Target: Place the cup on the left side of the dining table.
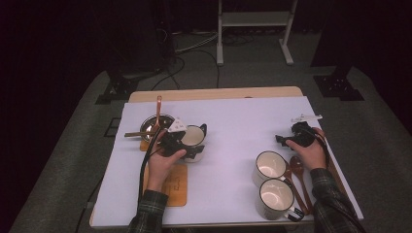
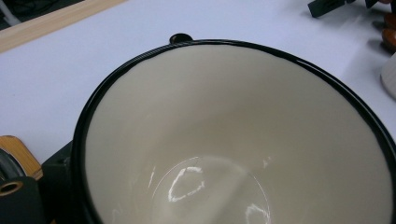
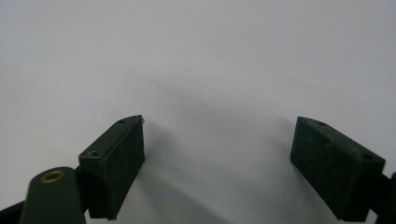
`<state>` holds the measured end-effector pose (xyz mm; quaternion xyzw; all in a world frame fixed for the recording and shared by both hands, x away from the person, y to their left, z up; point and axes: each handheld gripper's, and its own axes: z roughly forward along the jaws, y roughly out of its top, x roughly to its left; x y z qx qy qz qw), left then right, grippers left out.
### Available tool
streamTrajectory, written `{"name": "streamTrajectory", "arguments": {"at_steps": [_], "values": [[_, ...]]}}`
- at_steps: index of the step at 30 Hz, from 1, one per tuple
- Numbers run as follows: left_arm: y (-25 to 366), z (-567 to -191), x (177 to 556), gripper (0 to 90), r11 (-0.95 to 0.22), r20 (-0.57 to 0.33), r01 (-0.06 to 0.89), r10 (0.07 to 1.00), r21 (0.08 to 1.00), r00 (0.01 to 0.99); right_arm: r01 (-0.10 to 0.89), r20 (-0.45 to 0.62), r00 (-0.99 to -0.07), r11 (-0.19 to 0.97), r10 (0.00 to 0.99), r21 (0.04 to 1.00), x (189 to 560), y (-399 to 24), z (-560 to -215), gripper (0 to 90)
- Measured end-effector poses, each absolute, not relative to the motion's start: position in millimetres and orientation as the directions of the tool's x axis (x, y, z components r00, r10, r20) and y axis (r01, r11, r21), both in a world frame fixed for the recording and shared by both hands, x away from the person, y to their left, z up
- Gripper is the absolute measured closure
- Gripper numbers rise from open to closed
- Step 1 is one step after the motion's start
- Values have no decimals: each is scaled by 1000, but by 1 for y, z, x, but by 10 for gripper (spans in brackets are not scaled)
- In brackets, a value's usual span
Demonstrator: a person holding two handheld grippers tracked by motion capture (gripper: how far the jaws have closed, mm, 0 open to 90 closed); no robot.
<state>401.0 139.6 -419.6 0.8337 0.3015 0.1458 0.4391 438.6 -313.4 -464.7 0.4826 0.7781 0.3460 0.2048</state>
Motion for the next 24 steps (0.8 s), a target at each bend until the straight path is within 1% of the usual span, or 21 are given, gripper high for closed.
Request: {"name": "streamTrajectory", "arguments": {"at_steps": [9,12,24], "values": [[147,-423,399,30,-448,-21,361,604,818,797,609,15,-450,295,893,737,439,-313,-465,160],[147,-424,397,29,-462,-5,347,595,817,803,609,15,-450,295,893,737,439,-313,-465,160],[147,-422,395,27,-466,3,359,613,809,790,609,15,-450,295,893,737,439,-313,-465,160]]}}
